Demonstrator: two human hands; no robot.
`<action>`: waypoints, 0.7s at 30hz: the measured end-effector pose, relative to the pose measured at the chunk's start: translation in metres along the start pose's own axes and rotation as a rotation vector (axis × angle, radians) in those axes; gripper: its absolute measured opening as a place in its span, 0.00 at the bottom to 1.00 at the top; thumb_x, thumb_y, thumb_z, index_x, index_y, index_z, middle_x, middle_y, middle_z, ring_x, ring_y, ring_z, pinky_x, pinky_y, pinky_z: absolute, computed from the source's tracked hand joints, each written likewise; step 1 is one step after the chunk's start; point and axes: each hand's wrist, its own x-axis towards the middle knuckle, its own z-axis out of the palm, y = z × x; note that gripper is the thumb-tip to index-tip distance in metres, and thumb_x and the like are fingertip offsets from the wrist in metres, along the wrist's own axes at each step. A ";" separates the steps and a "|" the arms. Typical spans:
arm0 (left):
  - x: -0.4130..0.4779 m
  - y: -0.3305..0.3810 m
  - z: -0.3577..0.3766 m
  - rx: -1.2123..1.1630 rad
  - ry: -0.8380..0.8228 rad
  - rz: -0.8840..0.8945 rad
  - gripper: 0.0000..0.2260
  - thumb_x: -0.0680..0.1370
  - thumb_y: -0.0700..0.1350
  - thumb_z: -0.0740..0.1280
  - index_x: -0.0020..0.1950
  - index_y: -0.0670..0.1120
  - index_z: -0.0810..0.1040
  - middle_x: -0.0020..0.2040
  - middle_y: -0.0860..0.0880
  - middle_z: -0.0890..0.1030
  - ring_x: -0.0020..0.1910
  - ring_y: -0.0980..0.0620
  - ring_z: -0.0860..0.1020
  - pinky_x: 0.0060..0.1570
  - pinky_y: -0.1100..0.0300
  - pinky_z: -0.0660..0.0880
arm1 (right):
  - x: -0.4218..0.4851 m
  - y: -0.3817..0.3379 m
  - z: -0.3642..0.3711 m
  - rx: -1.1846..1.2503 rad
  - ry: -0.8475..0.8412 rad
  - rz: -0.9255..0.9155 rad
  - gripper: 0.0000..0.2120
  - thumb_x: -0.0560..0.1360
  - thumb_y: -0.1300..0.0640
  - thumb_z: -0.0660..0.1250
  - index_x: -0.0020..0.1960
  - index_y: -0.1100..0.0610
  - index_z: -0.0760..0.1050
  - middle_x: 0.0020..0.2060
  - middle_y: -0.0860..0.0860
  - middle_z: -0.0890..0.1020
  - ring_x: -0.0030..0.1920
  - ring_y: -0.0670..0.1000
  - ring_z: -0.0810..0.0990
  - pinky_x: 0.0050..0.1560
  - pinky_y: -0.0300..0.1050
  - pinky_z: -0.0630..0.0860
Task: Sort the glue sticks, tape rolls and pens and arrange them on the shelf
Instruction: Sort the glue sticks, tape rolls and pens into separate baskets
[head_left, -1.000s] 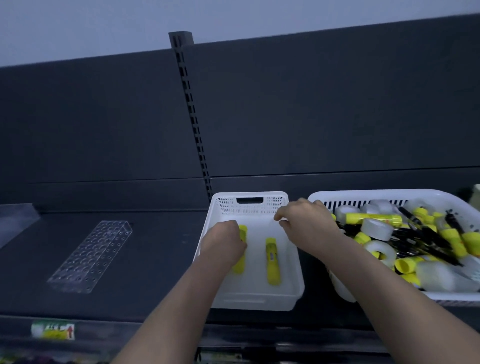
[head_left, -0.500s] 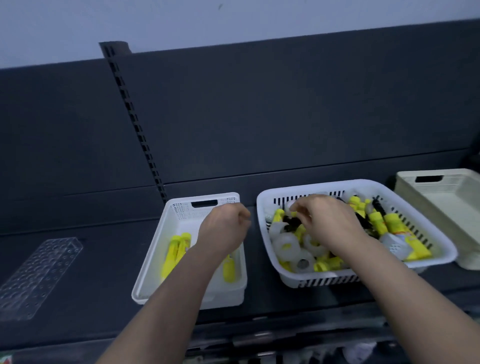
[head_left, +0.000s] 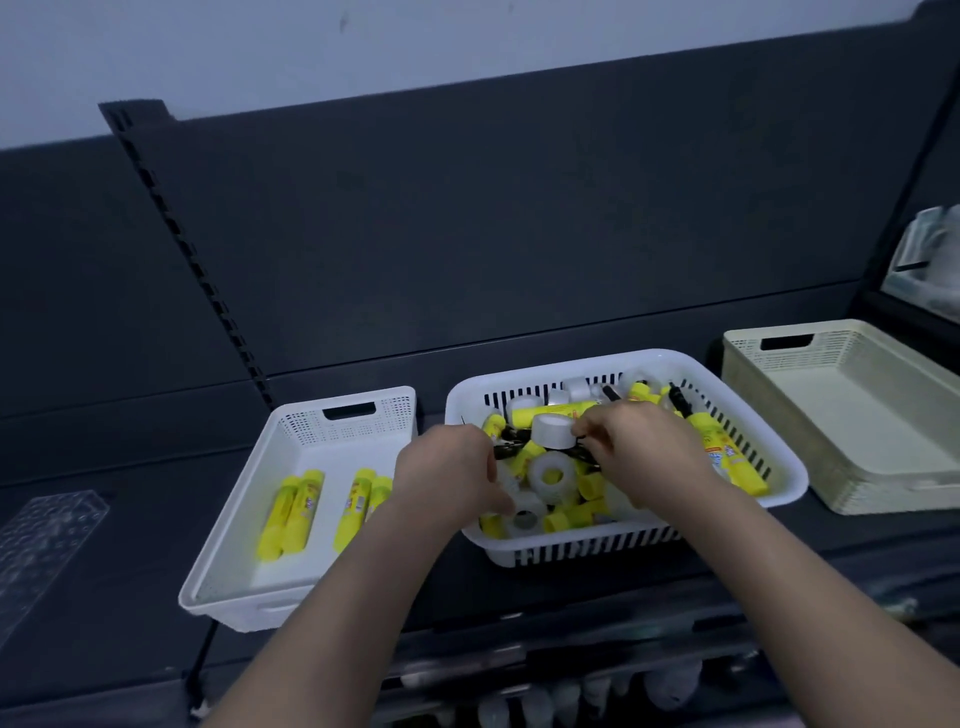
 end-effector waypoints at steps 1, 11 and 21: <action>0.000 0.002 0.002 0.019 0.010 -0.017 0.12 0.67 0.56 0.75 0.43 0.50 0.81 0.41 0.52 0.81 0.42 0.52 0.78 0.36 0.61 0.73 | 0.000 0.001 0.001 0.007 0.004 -0.014 0.12 0.79 0.54 0.59 0.59 0.44 0.77 0.54 0.45 0.81 0.55 0.50 0.78 0.38 0.41 0.68; -0.002 0.011 -0.004 -0.494 0.304 -0.154 0.06 0.76 0.50 0.69 0.47 0.49 0.76 0.45 0.52 0.74 0.45 0.51 0.74 0.43 0.56 0.72 | 0.031 -0.003 0.016 -0.089 -0.083 -0.144 0.13 0.78 0.52 0.62 0.61 0.51 0.78 0.58 0.51 0.75 0.62 0.54 0.69 0.54 0.47 0.70; 0.037 0.045 -0.007 -0.698 0.395 0.016 0.03 0.74 0.50 0.69 0.44 0.53 0.76 0.50 0.55 0.79 0.47 0.55 0.77 0.44 0.53 0.75 | 0.012 0.060 -0.031 0.051 0.234 0.115 0.10 0.76 0.53 0.65 0.56 0.51 0.78 0.52 0.49 0.80 0.56 0.54 0.74 0.50 0.49 0.70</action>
